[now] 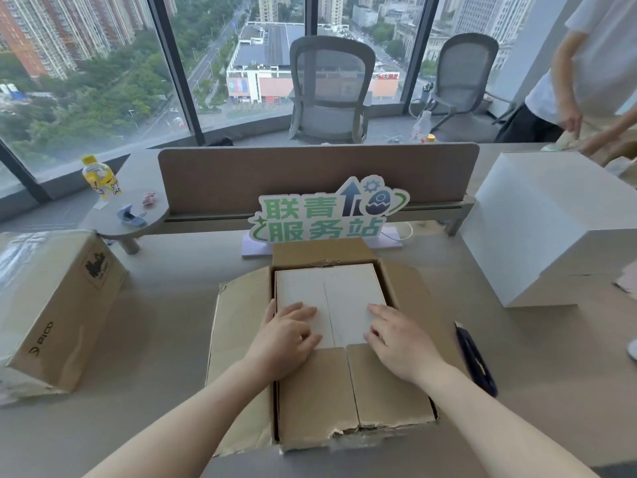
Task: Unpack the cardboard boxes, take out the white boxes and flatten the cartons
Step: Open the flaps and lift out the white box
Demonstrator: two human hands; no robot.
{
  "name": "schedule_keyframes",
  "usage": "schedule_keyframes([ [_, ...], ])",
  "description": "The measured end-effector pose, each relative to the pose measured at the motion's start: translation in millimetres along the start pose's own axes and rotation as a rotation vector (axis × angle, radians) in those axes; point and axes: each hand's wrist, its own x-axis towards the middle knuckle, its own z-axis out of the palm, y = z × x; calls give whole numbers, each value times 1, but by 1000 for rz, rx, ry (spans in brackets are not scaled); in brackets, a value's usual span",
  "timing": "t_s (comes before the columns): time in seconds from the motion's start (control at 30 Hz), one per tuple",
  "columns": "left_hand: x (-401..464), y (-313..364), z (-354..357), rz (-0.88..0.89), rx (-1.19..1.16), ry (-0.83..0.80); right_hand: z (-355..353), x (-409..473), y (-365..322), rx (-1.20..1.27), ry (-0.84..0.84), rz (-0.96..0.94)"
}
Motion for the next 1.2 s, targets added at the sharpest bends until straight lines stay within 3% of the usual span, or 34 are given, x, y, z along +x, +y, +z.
schedule_keyframes([
  [0.13,-19,17,-10,-67,-74,94,-23,-19,-16,73,9,71],
  [0.27,-43,37,-36,-190,-315,166,-55,-41,-26,183,25,66],
  [0.37,-70,55,-49,-216,-475,100,-80,-63,-31,298,14,15],
  [0.47,-105,75,-49,-254,-630,-9,-94,-90,-30,344,-194,-18],
  [0.57,-137,91,-29,-313,-639,-111,-84,-116,-27,279,-448,-27],
  [0.63,-155,99,-14,-347,-616,-148,-65,-128,-23,168,-471,-74],
  [0.7,-167,104,1,-376,-507,-202,-42,-134,-17,91,-374,-127],
  [0.8,-169,102,25,-299,85,-148,-12,-138,-8,-2,-239,-189],
  [0.87,-161,95,35,-321,255,-89,2,-136,-2,-95,-208,-211],
  [1.0,-144,76,49,-327,400,-50,26,-127,8,-259,-108,-194],
  [1.2,-138,60,71,-283,398,72,54,-123,16,-316,74,-226],
])
